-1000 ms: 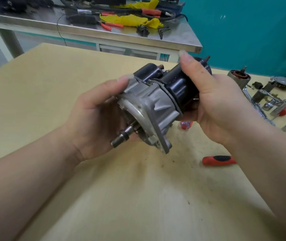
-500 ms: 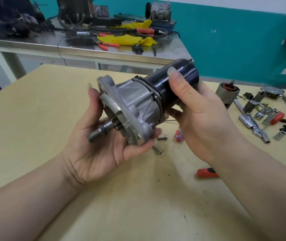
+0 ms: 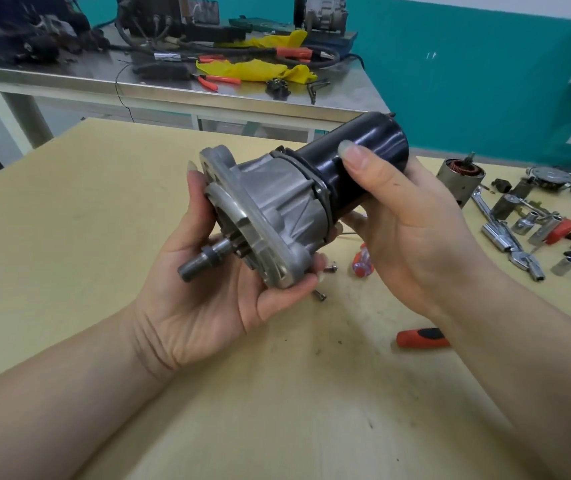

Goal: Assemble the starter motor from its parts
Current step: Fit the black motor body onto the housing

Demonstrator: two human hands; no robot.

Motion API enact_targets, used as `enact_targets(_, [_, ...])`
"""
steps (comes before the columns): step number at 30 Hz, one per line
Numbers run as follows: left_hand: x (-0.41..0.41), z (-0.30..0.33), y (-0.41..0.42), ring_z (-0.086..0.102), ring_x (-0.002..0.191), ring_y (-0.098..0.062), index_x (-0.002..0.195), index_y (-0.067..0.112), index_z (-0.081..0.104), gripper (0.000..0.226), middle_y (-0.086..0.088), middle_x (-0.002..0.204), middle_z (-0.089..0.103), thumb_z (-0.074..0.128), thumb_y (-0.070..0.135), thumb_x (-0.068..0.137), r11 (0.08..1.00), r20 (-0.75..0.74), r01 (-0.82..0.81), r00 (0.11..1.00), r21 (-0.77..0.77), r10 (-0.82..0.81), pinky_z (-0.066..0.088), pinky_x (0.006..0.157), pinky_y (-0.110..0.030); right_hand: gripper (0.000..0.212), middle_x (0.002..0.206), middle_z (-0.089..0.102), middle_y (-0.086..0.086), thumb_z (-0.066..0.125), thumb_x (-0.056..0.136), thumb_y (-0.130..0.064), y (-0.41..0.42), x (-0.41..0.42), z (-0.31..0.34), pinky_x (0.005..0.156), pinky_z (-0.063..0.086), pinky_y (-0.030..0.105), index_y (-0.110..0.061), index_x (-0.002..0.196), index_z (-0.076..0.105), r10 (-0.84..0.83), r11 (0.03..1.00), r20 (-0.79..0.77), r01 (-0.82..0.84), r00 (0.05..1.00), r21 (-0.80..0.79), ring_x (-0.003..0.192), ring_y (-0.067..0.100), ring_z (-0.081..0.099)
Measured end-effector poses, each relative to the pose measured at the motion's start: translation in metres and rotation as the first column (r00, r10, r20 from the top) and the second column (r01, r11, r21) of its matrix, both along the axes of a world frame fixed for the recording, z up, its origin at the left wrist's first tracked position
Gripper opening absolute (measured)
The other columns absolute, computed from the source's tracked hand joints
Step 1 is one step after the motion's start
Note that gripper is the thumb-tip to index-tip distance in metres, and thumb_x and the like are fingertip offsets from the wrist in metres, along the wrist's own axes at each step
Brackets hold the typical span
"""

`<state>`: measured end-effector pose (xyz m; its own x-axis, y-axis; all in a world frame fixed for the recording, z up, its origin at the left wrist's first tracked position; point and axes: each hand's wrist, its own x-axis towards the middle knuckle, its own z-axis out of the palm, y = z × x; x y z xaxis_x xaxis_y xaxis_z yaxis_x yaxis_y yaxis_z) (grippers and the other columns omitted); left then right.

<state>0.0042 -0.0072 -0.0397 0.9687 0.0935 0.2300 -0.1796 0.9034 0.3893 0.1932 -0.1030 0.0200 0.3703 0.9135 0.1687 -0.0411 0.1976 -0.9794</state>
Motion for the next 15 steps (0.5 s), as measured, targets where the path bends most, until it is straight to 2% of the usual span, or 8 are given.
enact_targets(3, [-0.005, 0.002, 0.006, 0.060, 0.126, -0.056, 0.165, 0.006, 0.035, 0.092, -0.035, 0.156, 0.044, 0.071, 0.056, 0.096, 0.998, 0.024, -0.031, 0.999, 0.057, 0.030, 0.047, 0.114, -0.062, 0.066, 0.128, 0.070, 0.015, 0.073, 0.087, -0.033, -0.002, -0.003, -0.001, 0.107, 0.050, 0.049, -0.003, 0.141, 0.049, 0.015, 0.999, 0.004, -0.015, 1.000, 0.036, 0.119, 0.028, 0.067])
enact_targets(5, [-0.007, 0.005, 0.009, 0.058, 0.128, -0.057, 0.164, 0.004, 0.038, 0.088, -0.036, 0.154, 0.048, 0.076, 0.046, 0.096, 0.990, 0.020, -0.049, 0.999, 0.130, 0.047, 0.046, 0.115, -0.064, 0.062, 0.128, 0.071, 0.012, 0.070, 0.089, -0.034, -0.003, -0.004, -0.001, 0.111, 0.046, 0.055, -0.007, 0.141, 0.051, 0.037, 0.999, 0.020, -0.037, 0.999, 0.033, 0.121, 0.027, 0.066])
enact_targets(8, [-0.009, 0.007, 0.015, 0.056, 0.133, -0.055, 0.163, 0.005, 0.039, 0.085, -0.033, 0.155, 0.049, 0.076, 0.043, 0.097, 0.968, 0.026, -0.136, 0.991, 0.210, 0.133, 0.039, 0.118, -0.063, 0.062, 0.129, 0.072, 0.002, 0.069, 0.088, -0.046, -0.005, -0.004, 0.004, 0.113, 0.041, 0.063, -0.017, 0.141, 0.054, 0.059, 0.998, 0.085, -0.059, 0.995, -0.011, 0.127, 0.023, 0.063])
enact_targets(10, [-0.010, 0.008, 0.018, 0.059, 0.134, -0.050, 0.159, 0.007, 0.047, 0.080, -0.027, 0.154, 0.055, 0.080, 0.041, 0.094, 0.927, -0.002, -0.237, 0.969, 0.290, 0.248, 0.039, 0.119, -0.062, 0.061, 0.129, 0.072, -0.006, 0.070, 0.087, -0.052, -0.004, -0.005, 0.006, 0.109, 0.048, 0.059, -0.028, 0.141, 0.056, 0.038, 0.999, 0.182, -0.036, 0.983, -0.017, 0.127, 0.019, 0.064])
enact_targets(12, [-0.011, 0.009, 0.019, 0.063, 0.134, -0.042, 0.152, 0.010, 0.057, 0.072, -0.020, 0.150, 0.062, 0.085, 0.033, 0.090, 0.859, -0.002, -0.347, 0.927, 0.376, 0.376, 0.046, 0.115, -0.060, 0.059, 0.131, 0.070, -0.012, 0.073, 0.089, -0.051, -0.001, -0.007, 0.005, 0.108, 0.050, 0.053, -0.038, 0.142, 0.053, -0.008, 1.000, 0.267, 0.002, 0.964, 0.023, 0.127, 0.013, 0.064])
enact_targets(13, [-0.012, 0.009, 0.018, 0.064, 0.134, -0.039, 0.151, 0.010, 0.059, 0.068, -0.018, 0.148, 0.064, 0.084, 0.027, 0.090, 0.837, 0.017, -0.376, 0.915, 0.398, 0.403, 0.051, 0.112, -0.058, 0.060, 0.132, 0.070, -0.012, 0.075, 0.089, -0.048, 0.000, -0.009, 0.003, 0.108, 0.050, 0.052, -0.040, 0.143, 0.051, -0.023, 0.999, 0.254, 0.011, 0.967, 0.049, 0.128, 0.013, 0.063])
enact_targets(15, [-0.011, 0.010, 0.014, 0.066, 0.130, -0.040, 0.149, 0.005, 0.058, 0.065, -0.020, 0.144, 0.066, 0.082, 0.014, 0.089, 0.820, 0.056, -0.385, 0.915, 0.423, 0.400, 0.056, 0.106, -0.055, 0.062, 0.131, 0.070, -0.009, 0.078, 0.088, -0.038, 0.001, -0.012, 0.000, 0.108, 0.050, 0.052, -0.037, 0.144, 0.051, -0.035, 0.995, 0.128, 0.023, 0.991, 0.097, 0.128, 0.019, 0.064])
